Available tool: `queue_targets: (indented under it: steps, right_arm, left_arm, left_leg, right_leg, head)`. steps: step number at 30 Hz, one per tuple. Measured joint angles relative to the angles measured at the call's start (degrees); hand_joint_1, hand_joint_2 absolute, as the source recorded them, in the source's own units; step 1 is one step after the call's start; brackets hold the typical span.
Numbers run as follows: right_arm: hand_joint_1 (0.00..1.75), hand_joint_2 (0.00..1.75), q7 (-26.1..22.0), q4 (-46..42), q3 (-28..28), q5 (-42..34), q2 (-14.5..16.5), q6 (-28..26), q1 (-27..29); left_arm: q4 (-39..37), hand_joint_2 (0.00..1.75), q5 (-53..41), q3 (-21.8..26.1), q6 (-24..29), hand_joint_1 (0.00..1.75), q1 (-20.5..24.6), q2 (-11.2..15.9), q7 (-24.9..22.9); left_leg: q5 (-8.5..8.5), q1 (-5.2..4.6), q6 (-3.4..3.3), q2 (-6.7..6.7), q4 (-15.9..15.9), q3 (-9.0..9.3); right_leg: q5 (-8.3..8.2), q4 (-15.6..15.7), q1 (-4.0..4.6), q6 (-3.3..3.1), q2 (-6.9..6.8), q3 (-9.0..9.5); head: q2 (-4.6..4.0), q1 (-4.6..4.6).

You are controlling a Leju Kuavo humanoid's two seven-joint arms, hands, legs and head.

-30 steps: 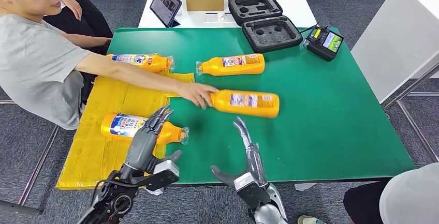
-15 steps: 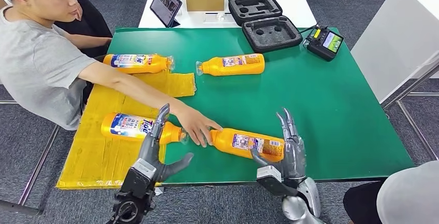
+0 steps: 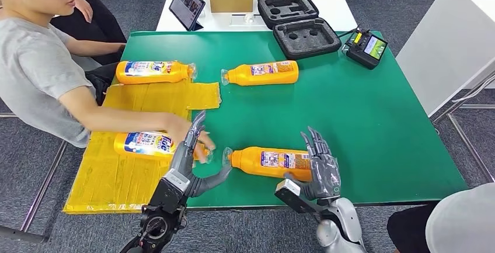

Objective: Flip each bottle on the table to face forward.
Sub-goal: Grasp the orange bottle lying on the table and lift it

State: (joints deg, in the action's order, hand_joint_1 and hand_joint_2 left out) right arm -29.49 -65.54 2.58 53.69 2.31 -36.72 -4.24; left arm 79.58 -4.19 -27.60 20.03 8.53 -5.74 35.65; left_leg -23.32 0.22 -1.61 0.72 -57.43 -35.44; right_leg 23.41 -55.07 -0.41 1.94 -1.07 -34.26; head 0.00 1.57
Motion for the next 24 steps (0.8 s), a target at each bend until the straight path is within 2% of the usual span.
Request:
queue_targets:
  steps: [8, 17, 24]
  right_arm:
    - [0.0, 1.75, 2.6, 6.0, -1.1, 2.2, 0.0, 3.0, -2.0]
    - [0.0, 1.75, 4.5, 9.5, -1.9, 4.9, -0.2, 3.6, -4.2]
    - [0.0, 1.75, 10.0, 11.8, -3.5, 12.9, -0.8, 3.8, -5.7]
  left_arm:
    - [-0.9, 1.75, -0.5, -0.8, 0.1, 0.0, 0.8, 0.0, -0.1]
    - [-1.7, 1.75, -0.6, -0.9, 0.0, 0.0, 1.1, 0.0, -0.2]
    - [-2.0, 1.75, -0.6, -1.0, -0.3, 0.0, 1.2, 0.0, -0.2]
  left_leg:
    - [0.0, 0.0, 0.0, 0.0, 0.0, -0.01]
    - [0.0, 0.0, 0.0, 0.02, 0.0, 0.01]
    - [0.0, 0.0, 0.0, 0.03, 0.0, 0.09]
  right_leg:
    - [0.0, 0.0, 0.01, 0.0, 0.0, -0.01]
    - [0.0, 0.0, 0.01, 0.0, 0.02, 0.0]
    - [-0.01, 0.0, 0.01, 0.0, 0.02, 0.04]
  head:
    - [0.0, 0.01]
    - [0.0, 0.0]
    - [0.0, 0.01]
